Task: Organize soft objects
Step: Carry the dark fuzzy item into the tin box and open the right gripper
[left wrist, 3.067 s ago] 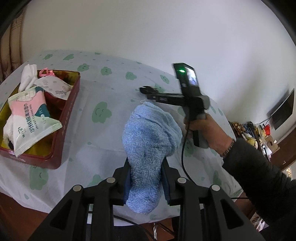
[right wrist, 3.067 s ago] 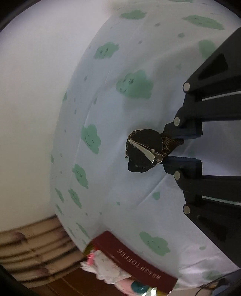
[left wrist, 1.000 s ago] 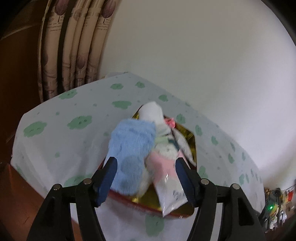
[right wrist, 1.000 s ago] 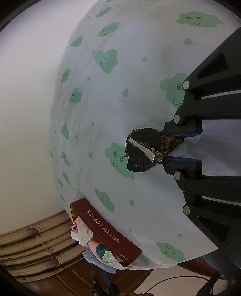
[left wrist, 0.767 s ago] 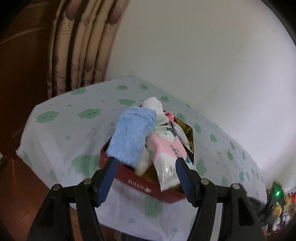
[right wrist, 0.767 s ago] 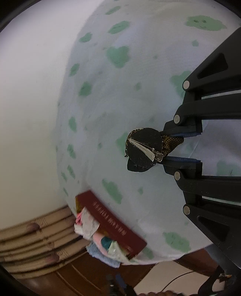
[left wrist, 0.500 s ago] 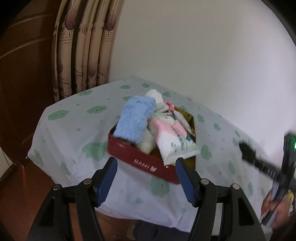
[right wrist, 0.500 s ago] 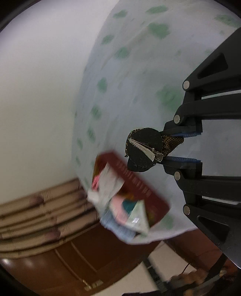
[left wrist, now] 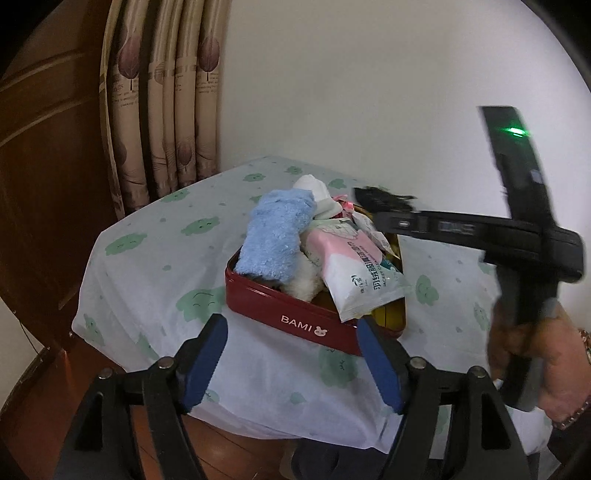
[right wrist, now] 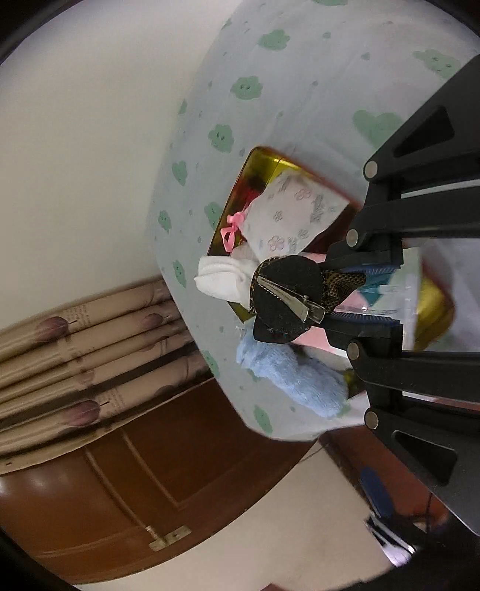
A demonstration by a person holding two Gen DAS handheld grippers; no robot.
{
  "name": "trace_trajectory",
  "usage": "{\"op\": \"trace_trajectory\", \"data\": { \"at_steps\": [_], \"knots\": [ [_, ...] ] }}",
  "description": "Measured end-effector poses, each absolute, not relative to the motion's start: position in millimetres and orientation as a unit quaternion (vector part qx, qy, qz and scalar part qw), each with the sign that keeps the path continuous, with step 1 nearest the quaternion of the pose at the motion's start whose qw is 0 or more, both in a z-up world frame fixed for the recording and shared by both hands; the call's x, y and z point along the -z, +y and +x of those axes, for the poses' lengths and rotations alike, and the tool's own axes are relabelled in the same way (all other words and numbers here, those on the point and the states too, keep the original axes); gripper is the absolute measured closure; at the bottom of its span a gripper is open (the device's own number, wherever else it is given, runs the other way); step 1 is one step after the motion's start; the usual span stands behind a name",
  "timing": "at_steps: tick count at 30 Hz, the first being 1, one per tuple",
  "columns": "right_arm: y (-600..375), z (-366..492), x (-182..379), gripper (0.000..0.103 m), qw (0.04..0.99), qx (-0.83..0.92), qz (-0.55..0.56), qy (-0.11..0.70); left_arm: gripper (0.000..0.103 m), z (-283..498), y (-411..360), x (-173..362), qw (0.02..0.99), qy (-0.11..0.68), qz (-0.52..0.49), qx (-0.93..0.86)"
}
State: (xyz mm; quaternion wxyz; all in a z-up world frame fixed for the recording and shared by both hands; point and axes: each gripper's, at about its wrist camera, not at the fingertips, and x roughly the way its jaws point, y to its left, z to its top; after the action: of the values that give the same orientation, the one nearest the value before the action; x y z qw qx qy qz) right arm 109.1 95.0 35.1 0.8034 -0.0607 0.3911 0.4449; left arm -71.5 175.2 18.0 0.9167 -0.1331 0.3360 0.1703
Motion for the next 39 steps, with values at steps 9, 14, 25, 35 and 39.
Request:
{"op": "trace_trajectory", "data": {
  "at_steps": [9,14,25,35,39],
  "knots": [
    [118.5,115.8,-21.6,0.083,0.806,-0.433,-0.087,0.394,0.028,-64.5,185.5,-9.0,0.902,0.365,-0.159,-0.168],
    [123.3,118.3,-17.4,0.078,0.811,-0.426,-0.093,0.390,0.028,-63.9,197.9,-2.0,0.890,0.378,-0.183,-0.179],
    [115.4,119.2,-25.1,0.034,0.823,-0.422,-0.084,0.371,0.028,-63.2,200.4,3.0,0.881,0.391,-0.188,-0.188],
    [53.6,57.1,-77.2,0.015,0.870,-0.406,-0.042,0.277,0.028,-64.5,188.4,-9.2,0.905,0.359,-0.131,-0.186],
    [20.2,8.5,-84.7,0.000,0.905,-0.360,-0.036,0.225,0.028,-69.9,181.2,-22.4,0.923,0.323,-0.095,-0.188]
  ]
}}
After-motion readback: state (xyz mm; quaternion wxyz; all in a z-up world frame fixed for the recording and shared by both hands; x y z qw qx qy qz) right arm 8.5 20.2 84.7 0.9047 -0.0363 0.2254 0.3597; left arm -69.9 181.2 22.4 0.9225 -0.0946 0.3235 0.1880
